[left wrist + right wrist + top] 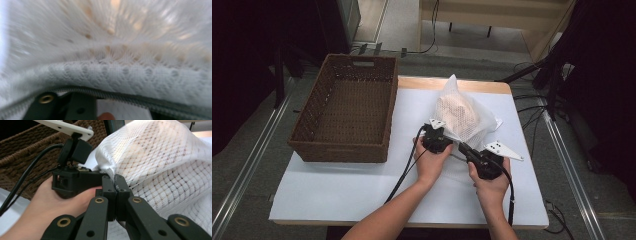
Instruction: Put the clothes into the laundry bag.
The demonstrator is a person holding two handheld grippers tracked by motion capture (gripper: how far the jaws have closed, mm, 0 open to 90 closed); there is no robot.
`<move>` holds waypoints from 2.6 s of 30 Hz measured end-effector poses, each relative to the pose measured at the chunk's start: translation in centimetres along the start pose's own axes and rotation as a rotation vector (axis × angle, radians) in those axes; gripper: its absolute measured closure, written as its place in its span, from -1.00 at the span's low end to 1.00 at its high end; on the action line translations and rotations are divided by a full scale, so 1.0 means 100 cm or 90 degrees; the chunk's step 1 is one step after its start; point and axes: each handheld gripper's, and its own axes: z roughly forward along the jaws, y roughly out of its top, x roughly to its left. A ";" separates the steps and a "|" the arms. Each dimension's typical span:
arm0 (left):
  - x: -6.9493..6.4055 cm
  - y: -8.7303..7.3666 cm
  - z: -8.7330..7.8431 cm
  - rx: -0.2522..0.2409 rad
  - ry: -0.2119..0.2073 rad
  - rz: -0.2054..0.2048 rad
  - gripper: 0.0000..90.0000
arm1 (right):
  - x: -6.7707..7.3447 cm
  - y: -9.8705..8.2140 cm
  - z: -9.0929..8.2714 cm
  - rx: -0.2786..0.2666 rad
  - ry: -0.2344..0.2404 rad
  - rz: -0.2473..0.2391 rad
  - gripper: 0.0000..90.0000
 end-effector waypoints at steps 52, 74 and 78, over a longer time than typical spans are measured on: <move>0.029 -0.066 -0.103 0.079 -0.020 0.156 1.00 | -0.025 -0.038 0.003 0.151 -0.042 -0.060 0.97; 0.040 -0.066 -0.109 0.059 0.078 0.171 0.26 | -0.055 -0.054 -0.041 0.154 -0.169 0.017 0.03; 0.044 -0.065 -0.109 0.064 0.035 0.164 0.95 | -0.046 -0.057 -0.040 0.166 -0.219 -0.029 0.64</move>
